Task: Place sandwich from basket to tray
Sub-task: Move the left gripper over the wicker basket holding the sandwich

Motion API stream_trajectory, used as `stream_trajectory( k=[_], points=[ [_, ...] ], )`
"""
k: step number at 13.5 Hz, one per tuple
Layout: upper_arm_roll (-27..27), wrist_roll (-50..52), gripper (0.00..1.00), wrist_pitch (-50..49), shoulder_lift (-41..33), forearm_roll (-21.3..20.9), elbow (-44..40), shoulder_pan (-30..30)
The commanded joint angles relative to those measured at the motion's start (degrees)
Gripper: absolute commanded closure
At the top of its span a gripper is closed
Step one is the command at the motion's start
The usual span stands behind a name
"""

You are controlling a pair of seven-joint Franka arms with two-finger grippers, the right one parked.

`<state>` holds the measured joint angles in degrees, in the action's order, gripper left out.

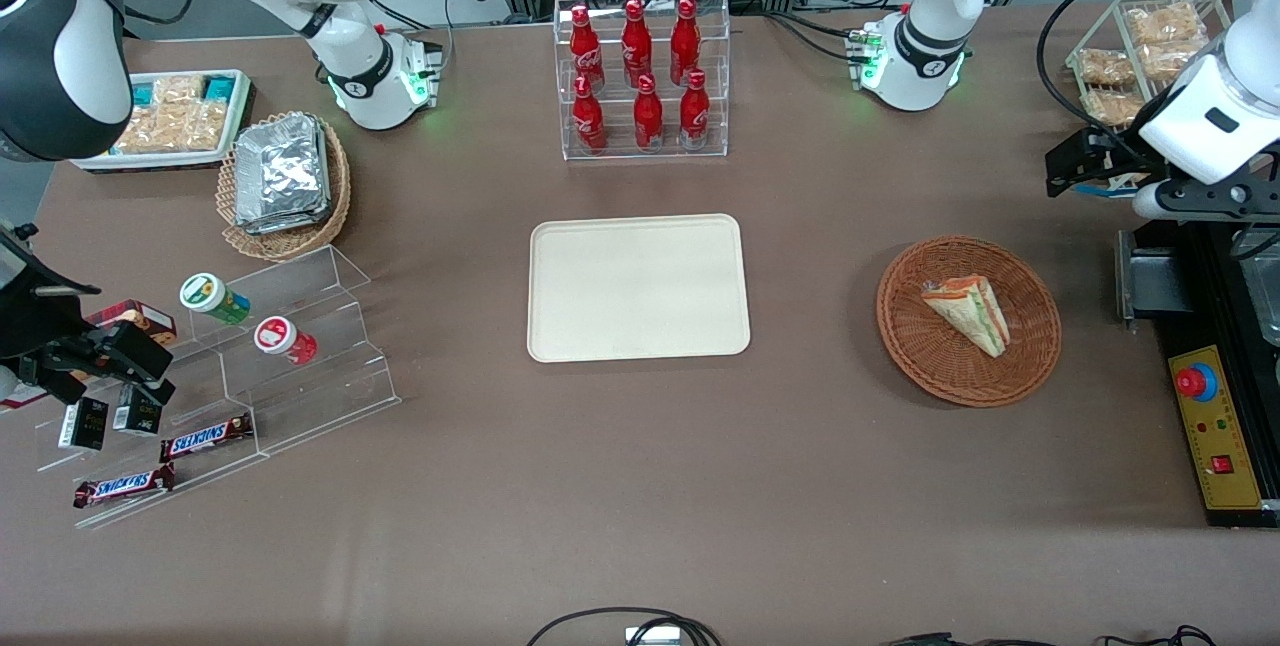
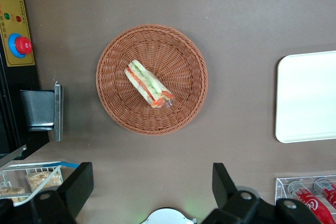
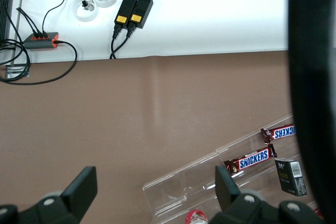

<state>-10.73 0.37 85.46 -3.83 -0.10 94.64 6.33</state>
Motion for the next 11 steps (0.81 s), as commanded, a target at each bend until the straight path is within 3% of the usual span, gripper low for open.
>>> stream_trajectory(
  k=[1,7,11],
  points=[
    [0.2,-0.8,0.0,-0.9,0.8,-0.8,-1.2,-0.1],
    [0.2,-0.6,0.0,0.8,2.7,-4.0,0.0,0.0],
    [0.2,-0.5,0.0,12.9,0.3,-3.9,13.5,1.6]
  ],
)
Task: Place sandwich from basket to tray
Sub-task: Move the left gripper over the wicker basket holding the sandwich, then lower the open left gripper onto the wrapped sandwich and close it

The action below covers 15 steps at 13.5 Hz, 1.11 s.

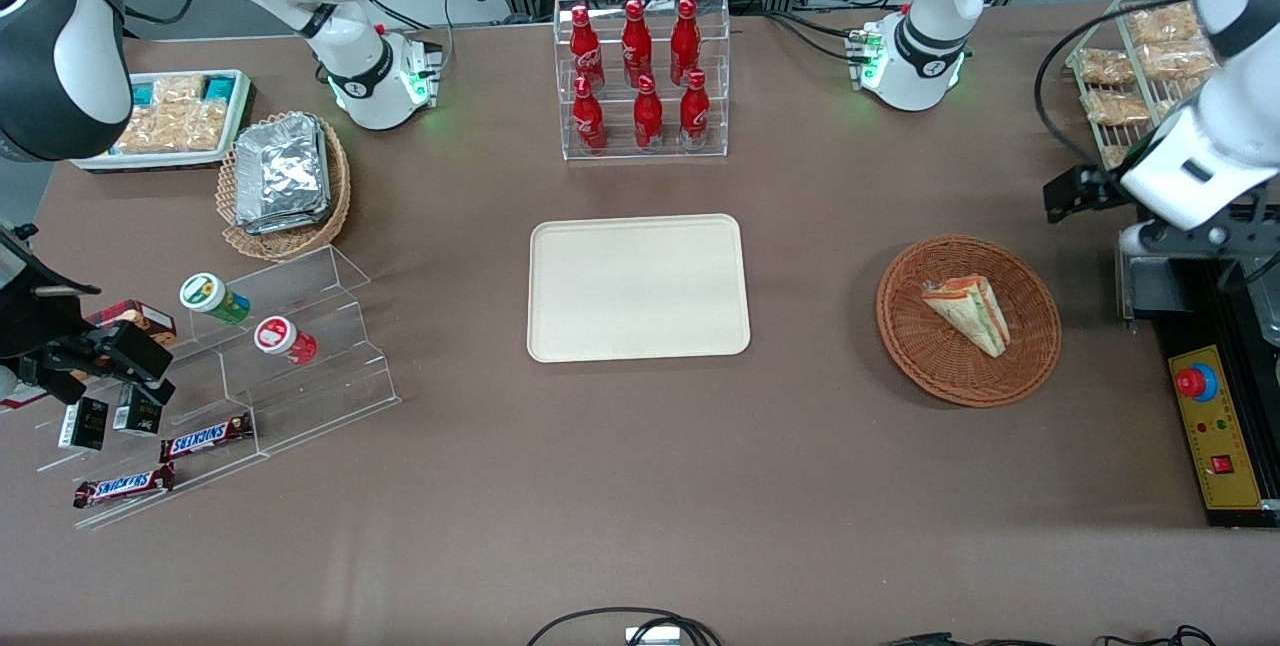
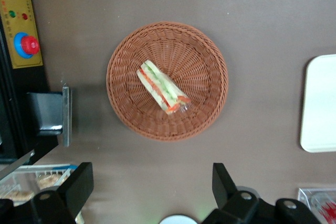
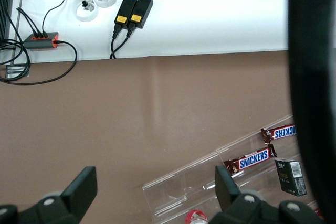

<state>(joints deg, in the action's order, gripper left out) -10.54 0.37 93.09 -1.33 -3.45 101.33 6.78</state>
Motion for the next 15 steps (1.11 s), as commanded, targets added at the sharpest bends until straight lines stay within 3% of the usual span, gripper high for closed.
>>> stream_trajectory(
  k=[1,9,15],
  points=[
    [0.0,-0.5,0.0,7.9,-2.5,-0.5,9.4,2.2],
    [0.0,1.5,0.0,25.3,-2.8,0.3,25.4,6.7],
    [-0.1,15.5,0.0,31.6,1.1,0.3,28.1,6.4]
  ],
)
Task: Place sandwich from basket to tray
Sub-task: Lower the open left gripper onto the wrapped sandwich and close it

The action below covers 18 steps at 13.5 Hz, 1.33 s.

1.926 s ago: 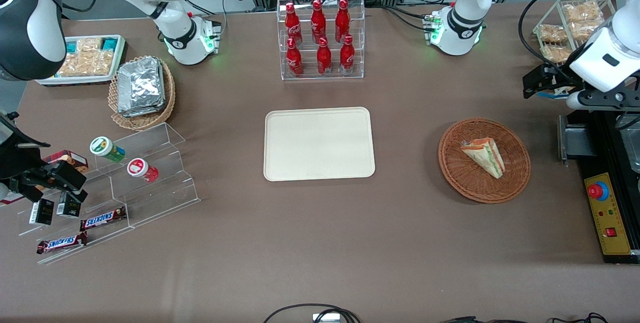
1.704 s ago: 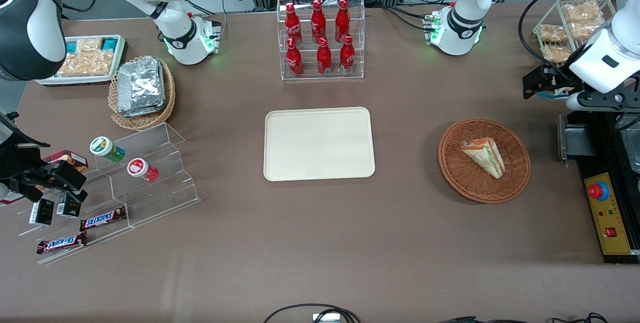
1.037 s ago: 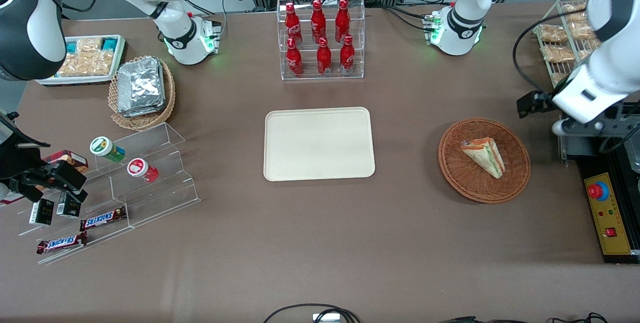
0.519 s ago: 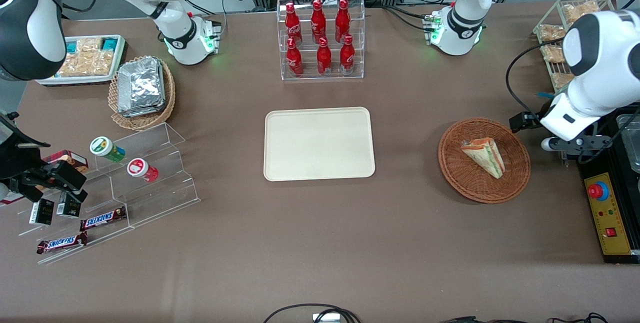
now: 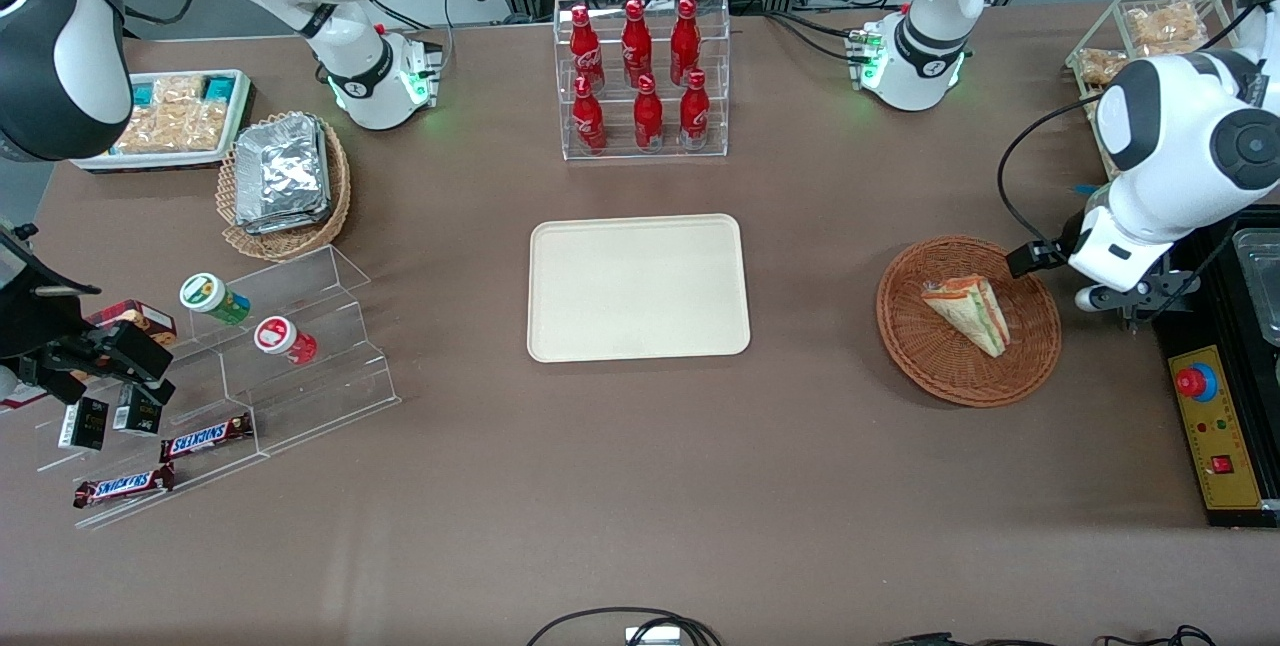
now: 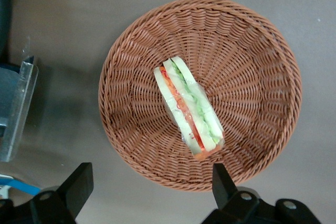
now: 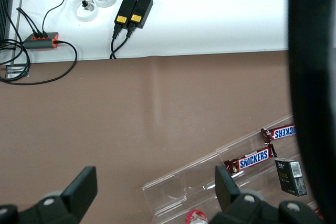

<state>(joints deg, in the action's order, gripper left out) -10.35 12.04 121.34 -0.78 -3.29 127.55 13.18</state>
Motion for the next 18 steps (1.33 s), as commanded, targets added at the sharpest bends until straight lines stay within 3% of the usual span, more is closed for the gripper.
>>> stream_trajectory(
  k=[1,7,18],
  points=[
    [-0.3,5.6,0.0,5.6,0.9,0.1,3.0,-0.1],
    [-0.5,15.5,0.0,16.9,5.2,0.0,8.1,-0.4],
    [-0.7,20.5,0.0,20.5,9.5,0.0,8.2,-2.0]
  ],
)
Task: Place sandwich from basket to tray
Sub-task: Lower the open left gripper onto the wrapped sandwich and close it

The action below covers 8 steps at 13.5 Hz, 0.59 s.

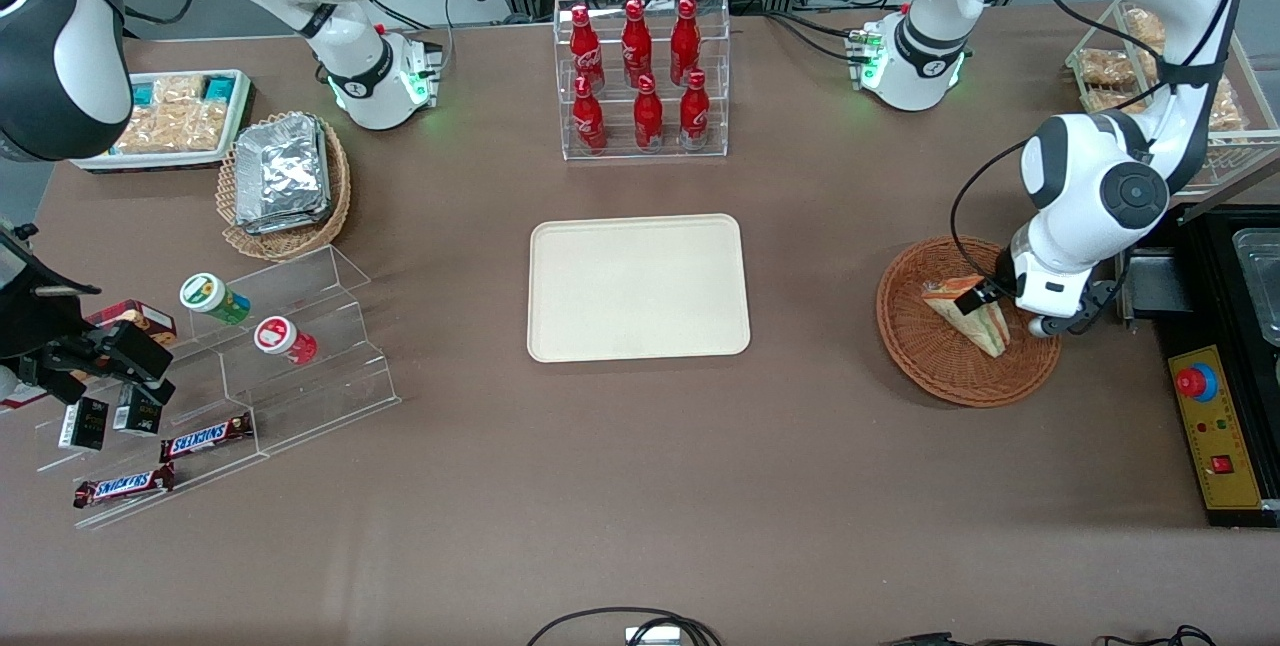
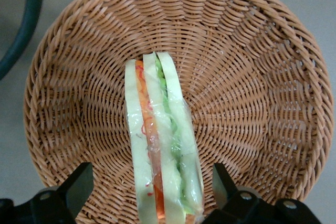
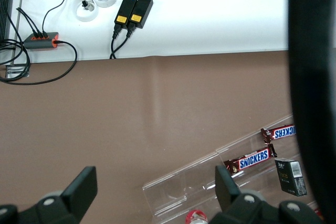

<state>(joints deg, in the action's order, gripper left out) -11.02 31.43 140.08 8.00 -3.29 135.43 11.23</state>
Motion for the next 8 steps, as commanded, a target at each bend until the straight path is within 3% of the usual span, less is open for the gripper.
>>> stream_trajectory(
  k=[1,4,5,6,7,8],
  points=[
    [-0.1,1.6,0.0,1.9,1.5,0.0,0.3,-0.1],
    [-0.1,2.9,0.0,3.5,3.2,0.0,0.2,-0.1],
    [-0.1,3.6,0.09,3.8,3.4,0.0,0.2,-0.1],
    [0.0,4.1,0.45,3.8,3.4,0.0,0.2,-0.1],
    [0.0,4.2,0.75,3.8,3.5,0.0,0.1,-0.1],
    [0.0,4.2,0.96,3.8,4.1,-0.1,-0.1,-0.1]
  ],
)
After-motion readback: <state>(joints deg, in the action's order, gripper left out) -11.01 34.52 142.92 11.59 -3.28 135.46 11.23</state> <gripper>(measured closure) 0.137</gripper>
